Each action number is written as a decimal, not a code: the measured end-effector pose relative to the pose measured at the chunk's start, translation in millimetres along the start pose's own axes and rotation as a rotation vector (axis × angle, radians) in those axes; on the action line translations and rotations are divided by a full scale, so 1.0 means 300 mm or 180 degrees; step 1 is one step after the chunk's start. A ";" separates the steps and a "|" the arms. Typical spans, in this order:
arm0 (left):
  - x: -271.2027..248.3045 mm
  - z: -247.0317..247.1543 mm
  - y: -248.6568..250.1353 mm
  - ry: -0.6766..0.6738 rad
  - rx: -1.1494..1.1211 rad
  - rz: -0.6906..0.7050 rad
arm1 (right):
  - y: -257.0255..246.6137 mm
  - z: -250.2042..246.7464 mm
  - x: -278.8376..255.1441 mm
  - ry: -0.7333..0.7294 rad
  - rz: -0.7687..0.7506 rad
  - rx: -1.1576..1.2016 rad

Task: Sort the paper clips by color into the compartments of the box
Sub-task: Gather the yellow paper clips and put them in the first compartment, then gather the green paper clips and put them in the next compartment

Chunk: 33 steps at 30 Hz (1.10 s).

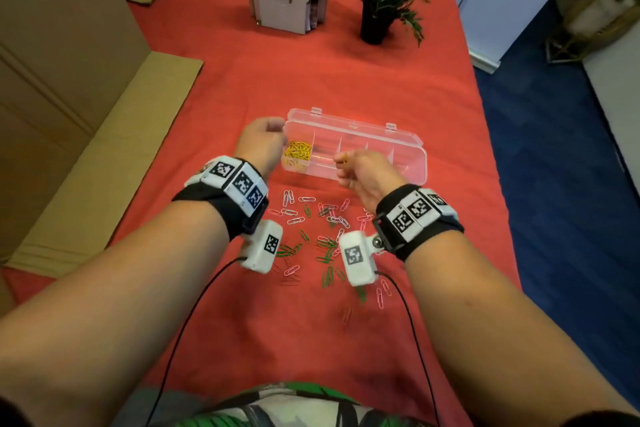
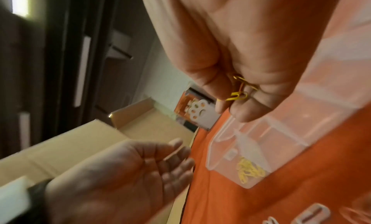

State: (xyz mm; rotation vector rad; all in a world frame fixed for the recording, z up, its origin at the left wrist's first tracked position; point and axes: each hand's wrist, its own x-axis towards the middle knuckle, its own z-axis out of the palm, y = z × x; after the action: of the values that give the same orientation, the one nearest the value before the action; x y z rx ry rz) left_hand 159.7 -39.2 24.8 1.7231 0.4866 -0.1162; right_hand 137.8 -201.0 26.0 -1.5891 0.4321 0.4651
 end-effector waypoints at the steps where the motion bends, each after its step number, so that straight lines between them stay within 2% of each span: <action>1: -0.011 -0.014 -0.034 0.0072 0.0066 0.0034 | -0.023 0.030 0.014 -0.0001 -0.0064 -0.0172; 5: -0.049 -0.100 -0.192 0.0114 0.0506 0.0046 | -0.100 0.154 0.105 -0.0004 -0.0424 -0.0791; 8: -0.093 -0.146 -0.301 -0.0096 0.0940 0.0005 | -0.120 0.216 0.121 -0.0128 -0.0731 -0.1615; 10: -0.127 -0.164 -0.354 -0.0277 0.1252 0.0031 | -0.118 0.222 0.115 -0.0170 -0.0807 -0.1871; 14: -0.189 -0.159 -0.391 -0.0595 0.1807 0.0142 | -0.068 0.161 0.074 0.0110 -0.1020 -0.1886; 16: -0.215 -0.140 -0.385 -0.0775 0.2073 0.0251 | -0.011 0.104 0.029 0.0086 -0.0916 -0.2013; 21: -0.258 -0.083 -0.366 -0.1232 0.2540 0.0610 | 0.181 -0.015 -0.119 -0.0154 -0.0692 -0.3079; 24: -0.262 -0.072 -0.375 -0.1272 0.2909 0.0909 | 0.311 -0.024 -0.162 -0.0272 -0.0651 -0.3410; 26: -0.258 -0.072 -0.384 -0.1230 0.3091 0.0978 | 0.380 -0.011 -0.180 -0.0247 -0.0794 -0.3496; 30: -0.247 -0.074 -0.404 -0.1107 0.3190 0.0975 | 0.440 0.025 -0.207 -0.0168 -0.1208 -0.3930; 33: -0.242 -0.074 -0.411 -0.1011 0.2970 0.0855 | 0.443 0.029 -0.206 -0.0066 -0.1316 -0.3912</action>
State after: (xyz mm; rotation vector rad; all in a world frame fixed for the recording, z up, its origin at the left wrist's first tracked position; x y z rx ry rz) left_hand 42.8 -20.1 -58.4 2.5971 -0.0792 -0.4705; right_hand 14.2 -201.4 -53.0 -2.7639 -0.3048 0.4369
